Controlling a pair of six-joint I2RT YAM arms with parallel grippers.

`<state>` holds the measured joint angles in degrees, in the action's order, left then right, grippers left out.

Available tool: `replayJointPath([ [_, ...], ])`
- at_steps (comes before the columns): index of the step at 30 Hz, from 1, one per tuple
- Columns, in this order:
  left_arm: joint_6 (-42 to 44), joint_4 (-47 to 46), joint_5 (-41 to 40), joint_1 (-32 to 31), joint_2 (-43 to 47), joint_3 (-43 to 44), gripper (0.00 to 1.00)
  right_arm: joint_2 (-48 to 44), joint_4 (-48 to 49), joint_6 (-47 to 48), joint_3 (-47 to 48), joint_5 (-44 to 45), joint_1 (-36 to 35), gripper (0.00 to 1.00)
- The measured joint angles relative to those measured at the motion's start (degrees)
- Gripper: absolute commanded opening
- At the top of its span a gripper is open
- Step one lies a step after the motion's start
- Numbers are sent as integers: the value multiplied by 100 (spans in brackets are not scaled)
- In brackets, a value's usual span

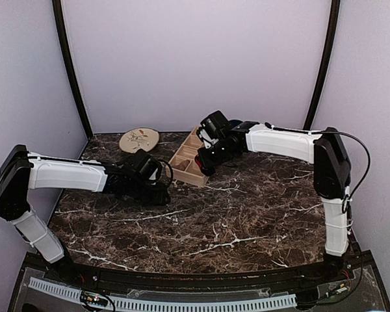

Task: Roll the socks
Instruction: Place the sock at the center of the board.

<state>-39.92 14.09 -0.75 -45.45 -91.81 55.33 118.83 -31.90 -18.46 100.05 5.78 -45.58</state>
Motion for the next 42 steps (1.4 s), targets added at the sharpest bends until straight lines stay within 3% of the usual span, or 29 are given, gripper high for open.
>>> replayJointPath([
  [11,52,87,9,136,9,0,39,1473,-503,363,1779,-136,151,0],
  [23,160,90,76,249,9,0,38,1617,-769,428,1902,-105,179,0],
  [42,227,52,289,319,-79,0,36,2463,-1449,426,2927,-293,188,1],
])
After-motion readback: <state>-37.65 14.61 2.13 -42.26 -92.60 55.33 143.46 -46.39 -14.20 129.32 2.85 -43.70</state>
